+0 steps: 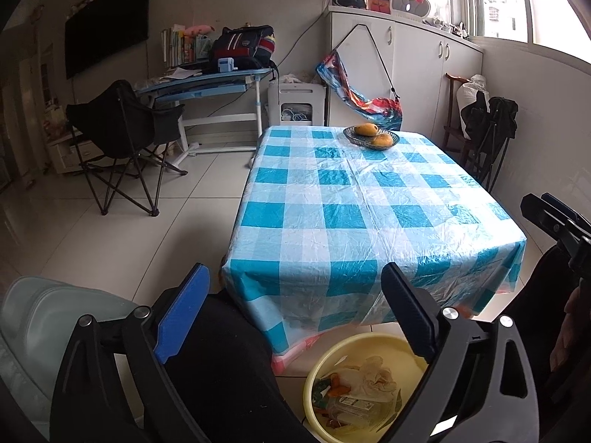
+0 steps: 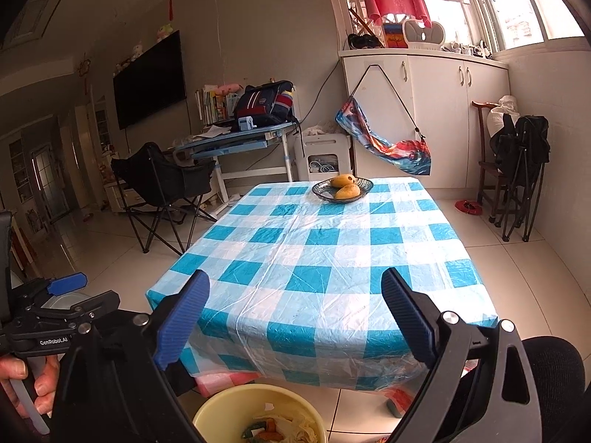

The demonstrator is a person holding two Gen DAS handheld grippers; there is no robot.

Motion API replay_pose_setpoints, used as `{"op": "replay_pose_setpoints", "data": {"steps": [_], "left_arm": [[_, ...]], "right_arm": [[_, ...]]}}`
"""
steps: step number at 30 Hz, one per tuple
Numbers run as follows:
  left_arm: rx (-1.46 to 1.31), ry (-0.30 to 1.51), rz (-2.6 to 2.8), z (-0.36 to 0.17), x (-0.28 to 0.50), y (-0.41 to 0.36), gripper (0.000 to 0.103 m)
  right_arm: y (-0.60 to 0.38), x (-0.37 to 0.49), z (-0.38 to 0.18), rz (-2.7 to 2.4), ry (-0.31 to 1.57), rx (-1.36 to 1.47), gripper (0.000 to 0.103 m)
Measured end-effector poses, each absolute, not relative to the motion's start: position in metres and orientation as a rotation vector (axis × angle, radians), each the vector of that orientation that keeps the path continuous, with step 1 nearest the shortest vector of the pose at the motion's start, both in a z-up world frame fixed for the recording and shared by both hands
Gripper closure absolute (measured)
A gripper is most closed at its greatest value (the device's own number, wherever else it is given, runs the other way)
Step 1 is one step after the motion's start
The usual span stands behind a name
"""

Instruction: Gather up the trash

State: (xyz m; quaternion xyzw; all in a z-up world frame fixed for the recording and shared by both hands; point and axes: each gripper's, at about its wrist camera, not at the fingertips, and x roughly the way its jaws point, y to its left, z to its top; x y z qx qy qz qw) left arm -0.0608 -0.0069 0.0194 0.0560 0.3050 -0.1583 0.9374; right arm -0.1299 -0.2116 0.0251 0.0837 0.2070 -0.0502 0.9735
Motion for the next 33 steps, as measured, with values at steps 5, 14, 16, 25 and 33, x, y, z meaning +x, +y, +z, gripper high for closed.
{"op": "replay_pose_setpoints", "data": {"steps": [5,14,16,25,33], "left_arm": [[0.100,0.575,-0.307,0.024,-0.069,0.001,0.007],[0.051,0.560,-0.283,0.018,-0.071,0.018,0.007],[0.054,0.555,-0.284,0.019,-0.071,0.018,0.007],[0.089,0.538,-0.292,0.018,-0.075,0.011,0.007],[0.089,0.536,-0.281,0.018,-0.076,0.010,0.007]], "right_arm": [[-0.209,-0.163,0.042,-0.165,0.291,0.166,0.010],[-0.181,-0.176,0.047,-0.154,0.254,0.046,0.008],[-0.174,-0.171,0.043,-0.139,0.272,0.014,0.008],[-0.176,-0.166,0.036,-0.145,0.303,0.023,0.007],[-0.172,-0.166,0.035,-0.147,0.316,0.020,0.007]]}}
